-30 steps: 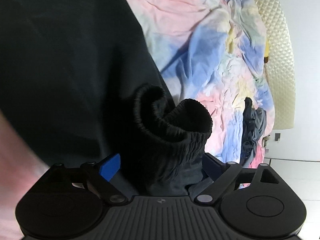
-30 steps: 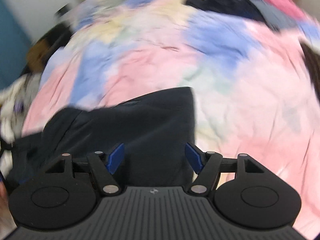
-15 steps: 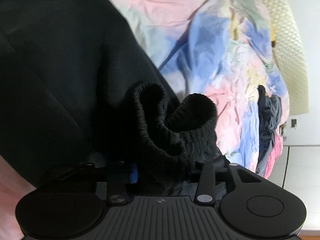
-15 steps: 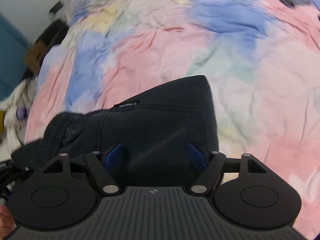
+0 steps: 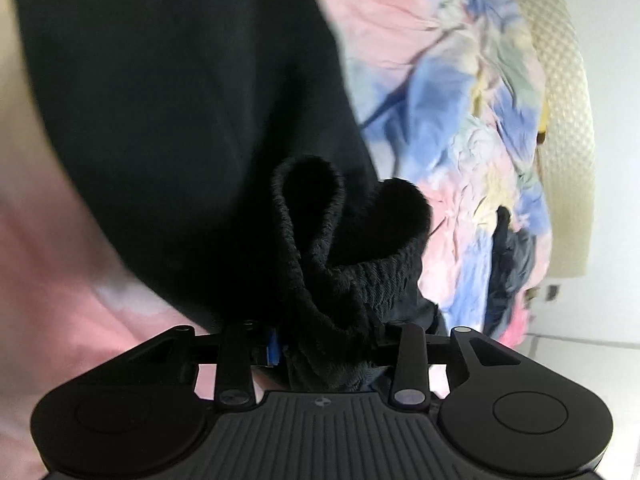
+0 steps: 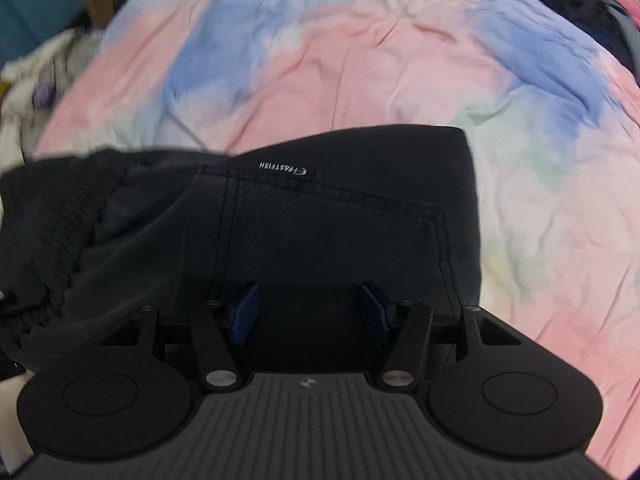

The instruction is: Fold clothes

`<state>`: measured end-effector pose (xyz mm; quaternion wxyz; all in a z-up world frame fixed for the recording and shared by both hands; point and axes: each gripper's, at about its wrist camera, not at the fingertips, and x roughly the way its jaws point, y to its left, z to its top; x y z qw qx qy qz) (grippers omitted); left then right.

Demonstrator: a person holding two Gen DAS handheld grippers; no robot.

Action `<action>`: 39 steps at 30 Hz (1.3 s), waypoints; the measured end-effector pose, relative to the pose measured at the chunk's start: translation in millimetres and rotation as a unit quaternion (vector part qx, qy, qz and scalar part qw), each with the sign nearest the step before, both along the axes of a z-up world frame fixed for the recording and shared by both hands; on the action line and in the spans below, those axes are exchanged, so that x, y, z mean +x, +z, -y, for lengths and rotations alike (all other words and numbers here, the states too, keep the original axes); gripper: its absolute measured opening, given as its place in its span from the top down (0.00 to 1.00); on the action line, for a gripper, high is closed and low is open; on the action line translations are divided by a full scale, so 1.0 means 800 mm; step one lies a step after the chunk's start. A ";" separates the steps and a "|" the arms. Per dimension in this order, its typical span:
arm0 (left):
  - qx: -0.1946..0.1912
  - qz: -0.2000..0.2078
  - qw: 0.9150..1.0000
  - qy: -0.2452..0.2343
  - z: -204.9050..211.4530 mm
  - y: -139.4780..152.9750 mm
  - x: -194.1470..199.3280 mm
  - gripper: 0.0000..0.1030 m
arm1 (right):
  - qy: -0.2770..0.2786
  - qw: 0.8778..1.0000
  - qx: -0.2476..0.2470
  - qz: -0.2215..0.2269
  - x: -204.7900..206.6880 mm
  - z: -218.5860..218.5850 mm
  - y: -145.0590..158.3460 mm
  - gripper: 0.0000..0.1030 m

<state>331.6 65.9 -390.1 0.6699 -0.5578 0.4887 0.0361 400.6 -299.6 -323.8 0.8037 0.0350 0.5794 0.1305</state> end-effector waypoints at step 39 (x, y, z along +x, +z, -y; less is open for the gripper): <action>0.111 0.062 0.953 0.276 -0.274 -0.081 -0.021 0.75 | -0.065 0.997 -0.025 -0.017 -0.027 -0.074 0.049 0.38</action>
